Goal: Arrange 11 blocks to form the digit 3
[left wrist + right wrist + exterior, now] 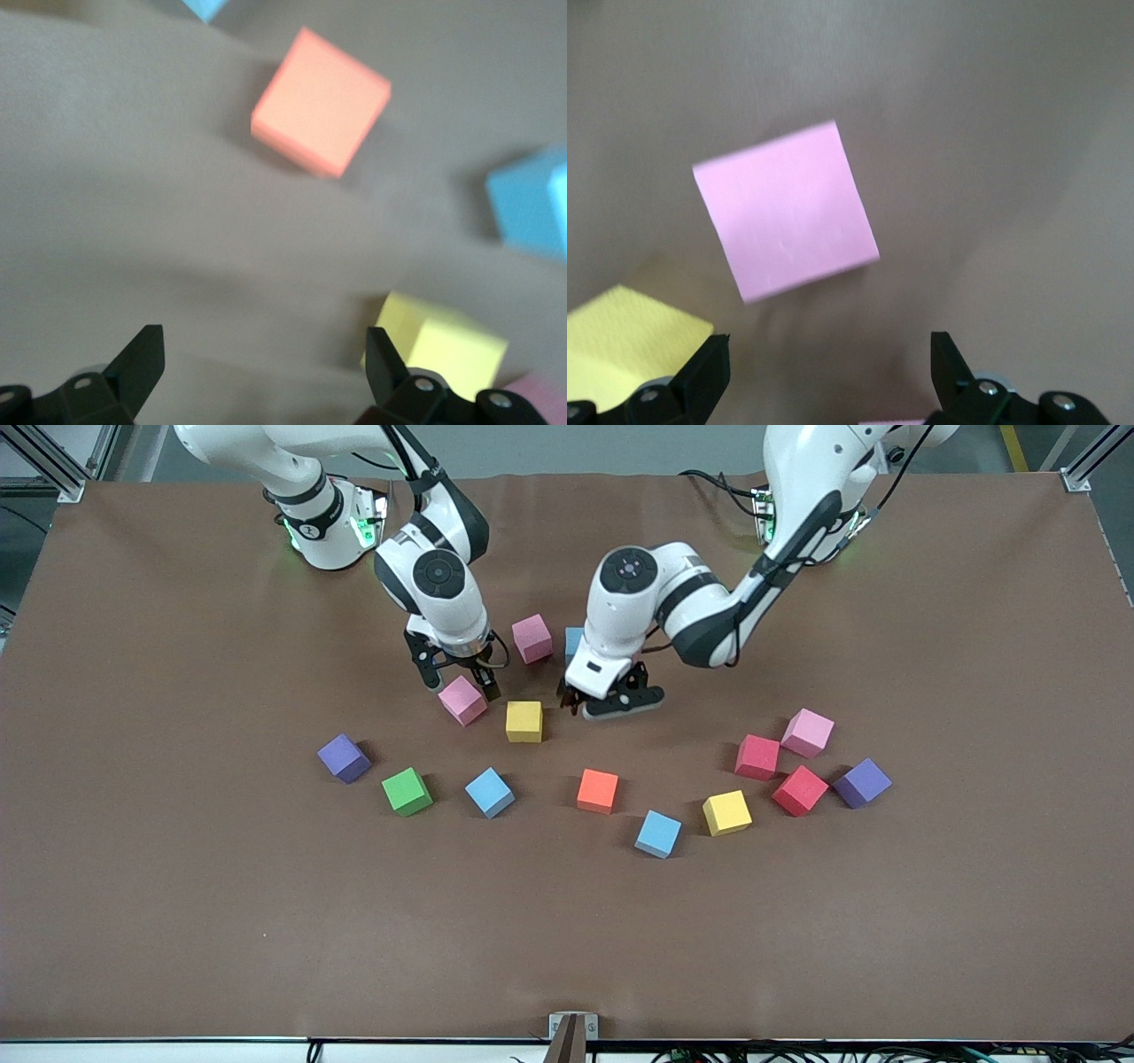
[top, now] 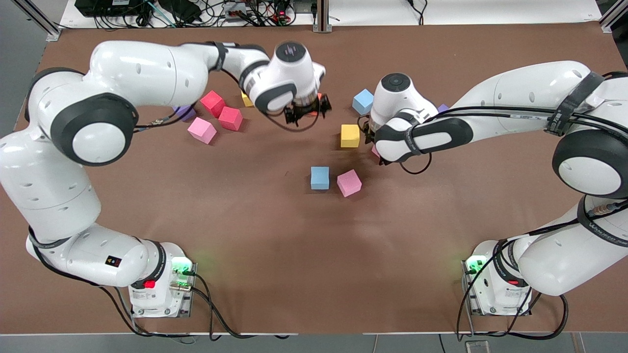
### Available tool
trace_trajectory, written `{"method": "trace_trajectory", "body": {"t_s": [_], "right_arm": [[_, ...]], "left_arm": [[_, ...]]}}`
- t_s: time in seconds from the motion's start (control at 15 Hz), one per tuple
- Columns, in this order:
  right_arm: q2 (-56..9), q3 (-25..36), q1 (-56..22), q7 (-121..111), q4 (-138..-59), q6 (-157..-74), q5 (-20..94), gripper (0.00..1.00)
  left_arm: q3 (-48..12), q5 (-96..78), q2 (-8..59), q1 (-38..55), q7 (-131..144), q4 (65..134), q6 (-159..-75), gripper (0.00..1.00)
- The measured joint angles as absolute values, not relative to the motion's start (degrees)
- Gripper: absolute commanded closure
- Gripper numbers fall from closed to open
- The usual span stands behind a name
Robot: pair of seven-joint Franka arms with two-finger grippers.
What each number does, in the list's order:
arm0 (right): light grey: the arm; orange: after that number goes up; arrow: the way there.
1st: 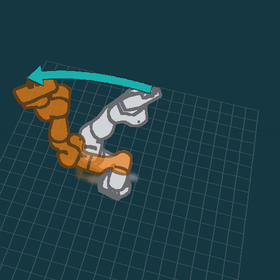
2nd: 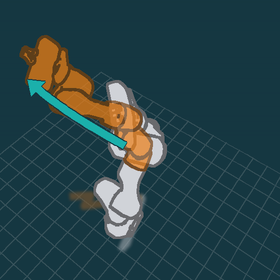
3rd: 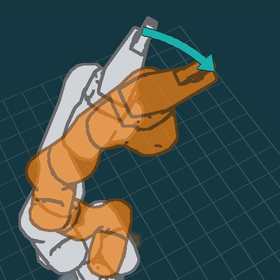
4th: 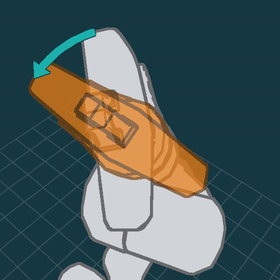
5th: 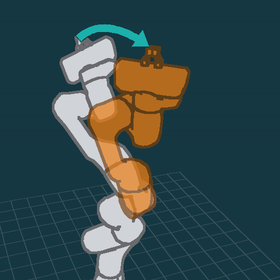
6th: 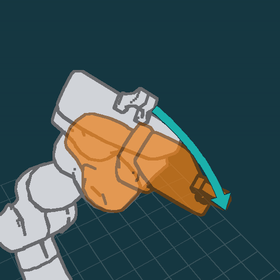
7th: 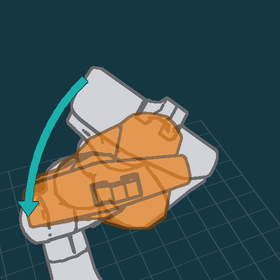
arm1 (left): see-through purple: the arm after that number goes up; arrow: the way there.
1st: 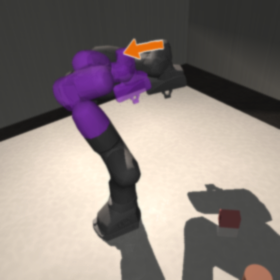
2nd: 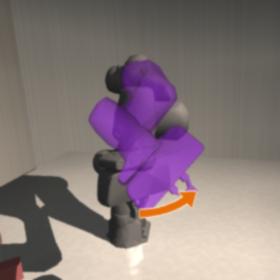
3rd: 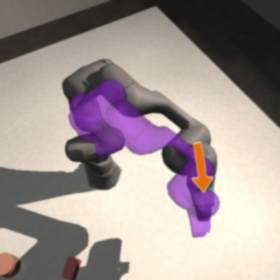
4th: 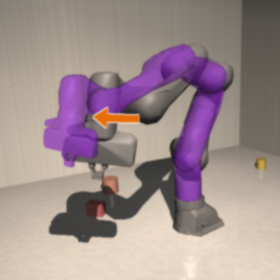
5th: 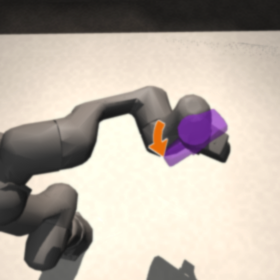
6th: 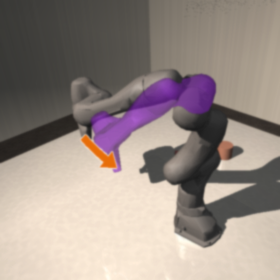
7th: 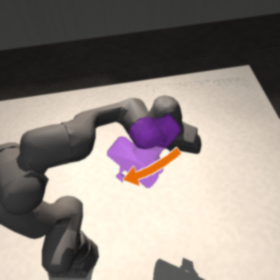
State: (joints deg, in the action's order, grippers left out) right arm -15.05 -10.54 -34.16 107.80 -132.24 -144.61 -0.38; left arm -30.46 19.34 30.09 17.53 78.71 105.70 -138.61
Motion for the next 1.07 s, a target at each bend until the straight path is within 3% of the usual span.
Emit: {"method": "trace_trajectory", "body": {"t_s": [0.53, 0.74, 1.07], "right_arm": [[-15.1, -10.8, -42.8, 114.2, -132.4, -144.6, -0.4, 0.00], [-15.3, -10.8, -43.9, 115.1, -132.5, -145.6, -0.4, 0.00], [-17.6, -10.8, -45.0, 116.3, -132.7, -148.5, -0.4, 0.03]], "left_arm": [[-25.1, 18.2, 43.3, 18.9, 108.2, 86.0, -133.6, 0.00], [-21.8, 17.9, 46.3, 21.5, 116.1, 82.6, -133.5, 0.00], [-21.2, 17.8, 49.5, 22.2, 122.8, 79.5, -133.4, 0.00]]}}
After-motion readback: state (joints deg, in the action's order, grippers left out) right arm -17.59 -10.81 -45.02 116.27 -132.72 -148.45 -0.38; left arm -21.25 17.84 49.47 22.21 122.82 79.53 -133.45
